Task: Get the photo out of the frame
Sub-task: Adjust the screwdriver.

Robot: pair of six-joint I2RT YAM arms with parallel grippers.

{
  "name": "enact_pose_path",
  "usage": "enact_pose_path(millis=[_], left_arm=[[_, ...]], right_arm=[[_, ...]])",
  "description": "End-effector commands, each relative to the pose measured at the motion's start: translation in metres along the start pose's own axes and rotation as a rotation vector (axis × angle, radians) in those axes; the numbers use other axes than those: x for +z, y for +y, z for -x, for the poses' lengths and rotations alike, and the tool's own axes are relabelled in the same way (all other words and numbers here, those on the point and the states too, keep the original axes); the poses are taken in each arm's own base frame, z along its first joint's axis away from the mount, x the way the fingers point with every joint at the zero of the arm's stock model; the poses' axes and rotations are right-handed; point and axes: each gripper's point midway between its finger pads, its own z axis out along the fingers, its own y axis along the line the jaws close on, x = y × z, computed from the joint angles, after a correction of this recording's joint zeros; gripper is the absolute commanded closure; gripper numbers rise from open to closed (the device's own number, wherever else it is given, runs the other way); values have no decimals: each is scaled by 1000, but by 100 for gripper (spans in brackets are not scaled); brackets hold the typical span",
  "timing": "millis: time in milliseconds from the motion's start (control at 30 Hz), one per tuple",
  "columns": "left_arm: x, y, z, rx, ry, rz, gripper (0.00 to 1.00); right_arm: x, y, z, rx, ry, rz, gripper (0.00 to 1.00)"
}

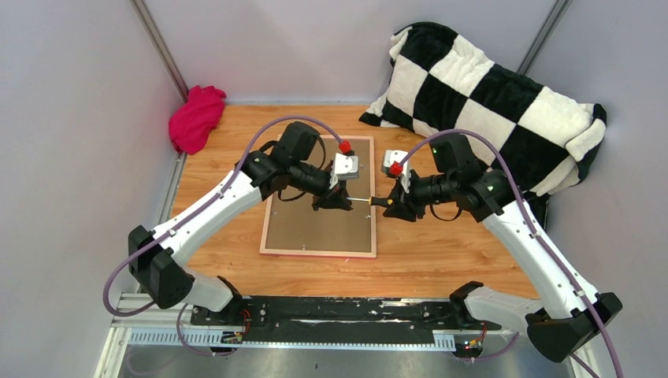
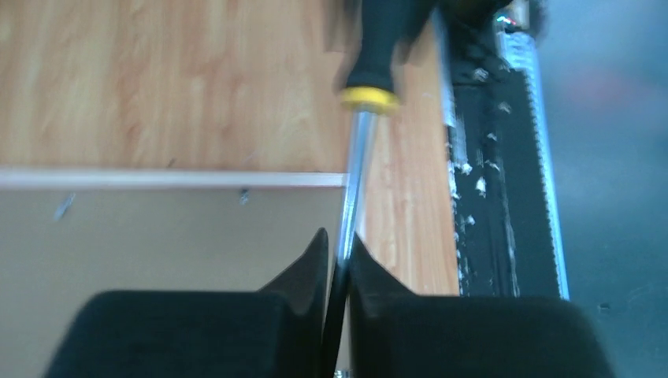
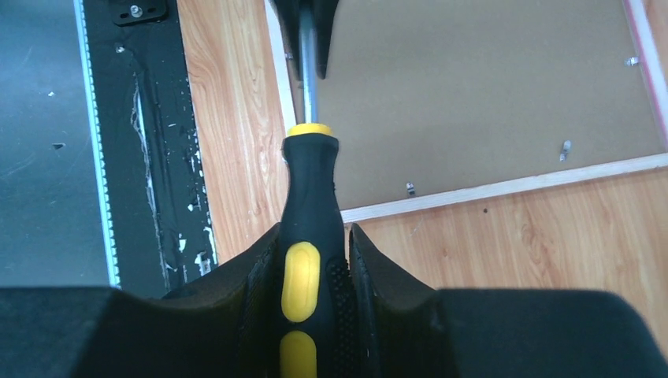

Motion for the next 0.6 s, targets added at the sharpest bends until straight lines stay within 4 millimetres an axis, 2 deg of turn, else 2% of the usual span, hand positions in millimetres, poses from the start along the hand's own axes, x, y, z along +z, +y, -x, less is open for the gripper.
enact_pose_path(millis=[0,333,567], left_arm=[[4,4,12,8,-4,5,100],[15,-6,15,-81,-22,-79,100],[21,-9,12,-112,-21,-118,100]], right_arm=[[-2,11,6,24,-45,55,100],[-7,0,29,117,-154,76,100],[-29,-2,54,211,-298,157,100]])
